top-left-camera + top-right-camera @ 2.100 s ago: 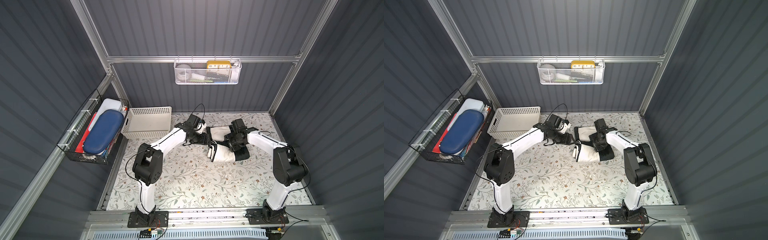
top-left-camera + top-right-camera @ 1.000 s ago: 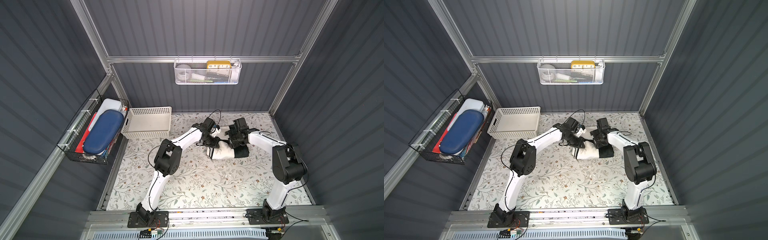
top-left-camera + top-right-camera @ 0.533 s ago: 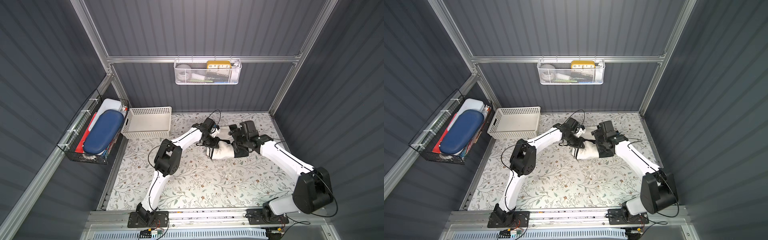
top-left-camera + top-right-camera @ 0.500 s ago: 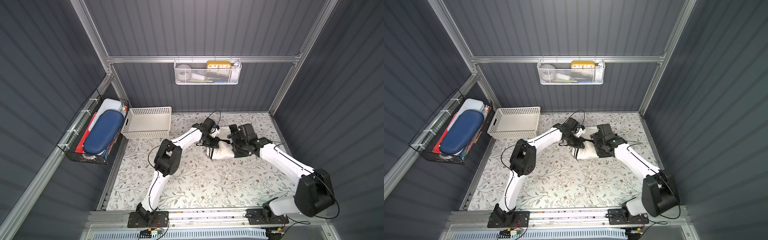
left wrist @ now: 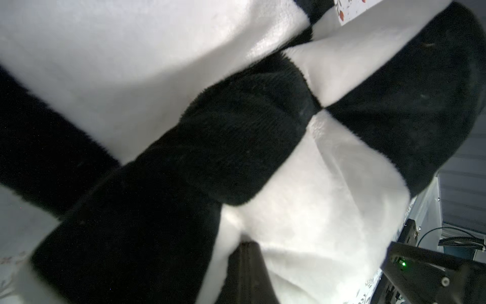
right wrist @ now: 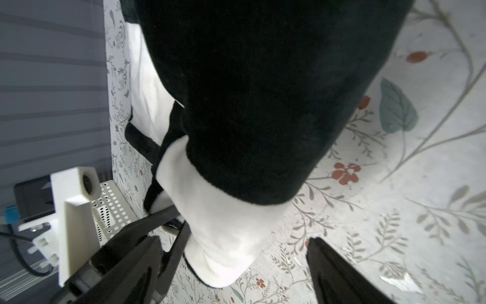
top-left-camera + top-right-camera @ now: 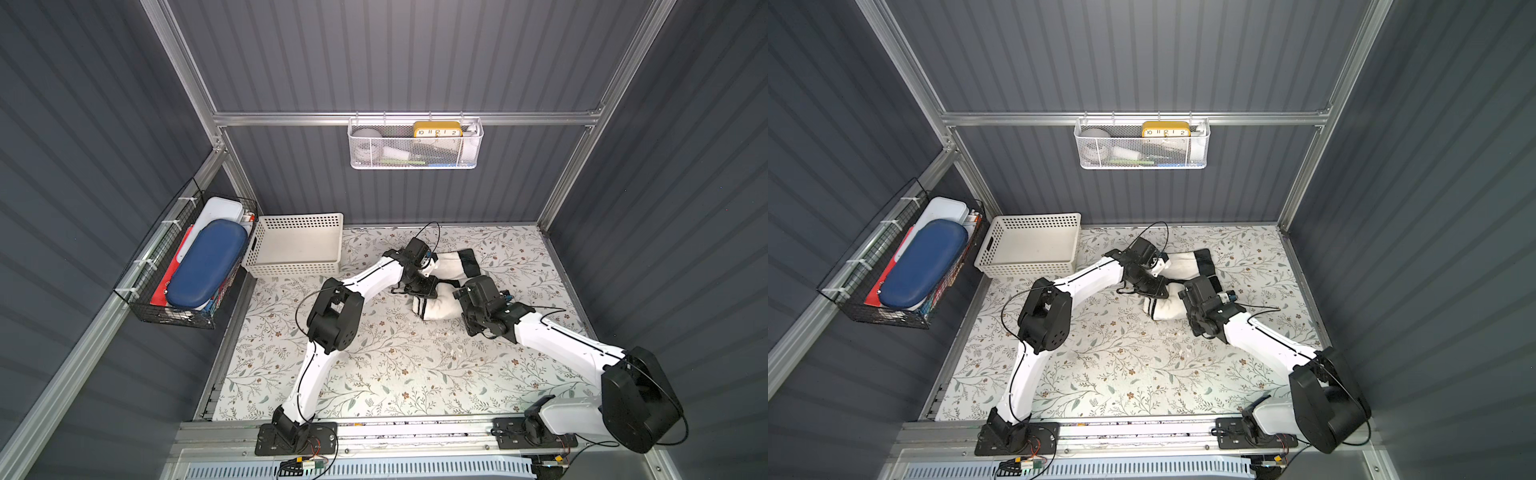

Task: Roll up the pillowcase
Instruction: Roll the pillowcase at the center of the board.

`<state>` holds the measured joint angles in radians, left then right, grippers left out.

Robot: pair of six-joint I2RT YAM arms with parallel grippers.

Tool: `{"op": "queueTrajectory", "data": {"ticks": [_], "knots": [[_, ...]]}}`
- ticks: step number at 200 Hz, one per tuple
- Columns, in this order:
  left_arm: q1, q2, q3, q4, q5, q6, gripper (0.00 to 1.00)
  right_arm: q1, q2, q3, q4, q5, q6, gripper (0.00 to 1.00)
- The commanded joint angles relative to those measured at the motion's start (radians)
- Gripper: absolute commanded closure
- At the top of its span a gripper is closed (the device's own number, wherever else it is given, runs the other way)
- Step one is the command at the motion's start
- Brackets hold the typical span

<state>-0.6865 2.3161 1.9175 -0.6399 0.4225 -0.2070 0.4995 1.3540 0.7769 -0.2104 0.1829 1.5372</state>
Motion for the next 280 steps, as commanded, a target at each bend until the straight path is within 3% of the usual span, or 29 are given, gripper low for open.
{"op": "queueTrajectory", "data": {"ticks": [1,27,89,104,128,163,186,198,221,247,280], "knots": [[0.005,-0.011,-0.018,-0.042,-0.016,-0.006,0.98,-0.004,0.080,-0.011,0.046,0.022,0.018,0.08],[0.005,-0.009,-0.012,-0.044,-0.016,-0.005,0.98,-0.001,0.152,0.018,0.040,-0.022,0.027,0.08],[0.005,-0.012,-0.020,-0.040,0.001,-0.004,0.99,-0.003,0.199,-0.017,0.178,0.181,-0.006,0.08],[0.007,-0.013,-0.021,-0.038,0.007,-0.003,0.99,-0.004,0.233,-0.026,0.222,0.171,0.016,0.11],[0.008,-0.017,-0.021,-0.038,0.015,-0.001,0.99,-0.004,0.290,-0.023,0.254,0.105,0.065,0.20],[0.019,-0.038,-0.039,-0.035,0.028,0.002,0.97,-0.009,0.281,-0.083,0.333,0.132,0.082,0.53],[0.035,-0.061,-0.049,-0.035,0.040,0.006,0.84,-0.018,0.247,-0.062,0.191,0.078,0.097,0.63],[0.045,-0.071,-0.044,-0.036,0.040,0.008,0.65,-0.026,0.239,-0.050,0.129,0.015,0.072,0.70],[0.050,-0.083,-0.018,-0.030,0.028,0.013,0.54,-0.031,0.220,-0.013,-0.066,-0.129,0.066,0.93],[0.050,-0.089,-0.019,-0.018,0.039,0.014,0.51,-0.021,0.106,-0.032,-0.238,-0.188,0.032,0.99],[0.047,-0.110,-0.061,-0.003,0.046,0.015,0.51,-0.022,-0.105,-0.060,-0.461,-0.212,0.015,0.98]]}}
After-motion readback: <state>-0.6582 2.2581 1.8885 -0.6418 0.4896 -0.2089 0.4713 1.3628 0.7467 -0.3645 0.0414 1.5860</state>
